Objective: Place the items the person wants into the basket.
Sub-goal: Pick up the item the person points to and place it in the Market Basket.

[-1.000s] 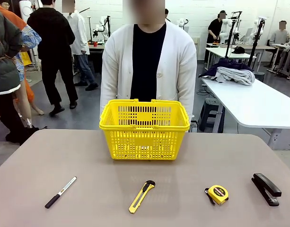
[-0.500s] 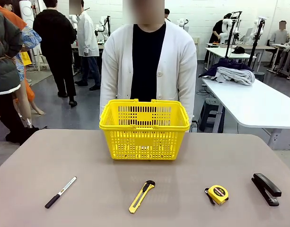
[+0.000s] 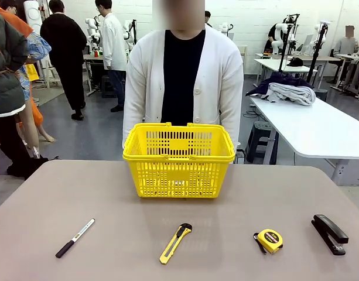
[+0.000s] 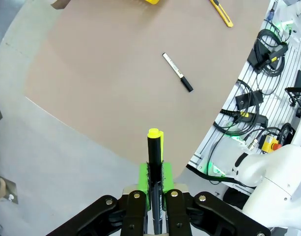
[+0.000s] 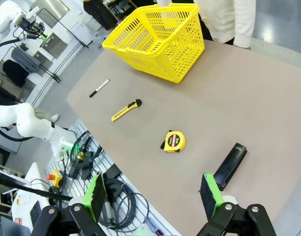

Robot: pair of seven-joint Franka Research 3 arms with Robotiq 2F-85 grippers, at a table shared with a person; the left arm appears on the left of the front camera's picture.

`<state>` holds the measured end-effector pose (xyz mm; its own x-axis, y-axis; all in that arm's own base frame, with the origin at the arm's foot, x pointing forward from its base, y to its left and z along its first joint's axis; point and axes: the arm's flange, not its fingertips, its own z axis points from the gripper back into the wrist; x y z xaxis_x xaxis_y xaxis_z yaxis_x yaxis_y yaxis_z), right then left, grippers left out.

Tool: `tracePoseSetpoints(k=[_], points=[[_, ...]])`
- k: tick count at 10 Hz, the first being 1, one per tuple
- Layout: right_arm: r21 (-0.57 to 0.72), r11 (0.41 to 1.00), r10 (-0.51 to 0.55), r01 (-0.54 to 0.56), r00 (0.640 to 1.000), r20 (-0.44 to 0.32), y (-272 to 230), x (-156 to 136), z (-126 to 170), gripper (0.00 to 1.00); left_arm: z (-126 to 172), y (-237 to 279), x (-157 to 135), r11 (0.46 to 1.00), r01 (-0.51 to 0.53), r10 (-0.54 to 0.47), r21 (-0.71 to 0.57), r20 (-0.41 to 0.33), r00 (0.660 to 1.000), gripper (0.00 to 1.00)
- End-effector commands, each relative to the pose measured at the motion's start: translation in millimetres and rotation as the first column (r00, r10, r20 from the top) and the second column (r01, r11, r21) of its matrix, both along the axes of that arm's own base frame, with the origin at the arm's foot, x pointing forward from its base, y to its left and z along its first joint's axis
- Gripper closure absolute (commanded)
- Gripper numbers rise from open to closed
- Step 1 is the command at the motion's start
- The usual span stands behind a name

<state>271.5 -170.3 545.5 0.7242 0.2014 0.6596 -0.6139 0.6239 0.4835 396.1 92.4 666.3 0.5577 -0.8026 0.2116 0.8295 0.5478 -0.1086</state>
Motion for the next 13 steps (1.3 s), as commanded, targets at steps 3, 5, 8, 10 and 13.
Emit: tracePoseSetpoints(k=[3, 5, 8, 10, 13], points=[[0.022, 1.0, 0.009, -0.009, 1.0, 0.02, 0, 1, 0, 0.0, 11, -85, 19, 0.964, 0.161, -0.175, 0.209, 0.05, 0.983, 0.88], [0.022, 1.0, 0.009, -0.009, 1.0, 0.02, 0, 1, 0, 0.0, 25, -151, 38, 0.925, 0.237, -0.262, 0.298, 0.047, 0.964, 0.88], [0.022, 1.0, 0.009, -0.009, 1.0, 0.02, 0, 1, 0, 0.0, 34, -262, 56, 0.877, 0.301, -0.348, 0.375, 0.064, 0.935, 0.88], [0.022, 1.0, 0.009, -0.009, 1.0, 0.02, 0, 1, 0, 0.0, 31, -326, 71, 0.86, 0.357, -0.409, 0.363, 0.073, 0.91, 0.88], [0.022, 1.0, 0.009, -0.009, 1.0, 0.02, 0, 1, 0, 0.0, -2, -407, 101, 0.836, 0.391, -0.462, 0.386, 0.11, 0.88, 0.88]])
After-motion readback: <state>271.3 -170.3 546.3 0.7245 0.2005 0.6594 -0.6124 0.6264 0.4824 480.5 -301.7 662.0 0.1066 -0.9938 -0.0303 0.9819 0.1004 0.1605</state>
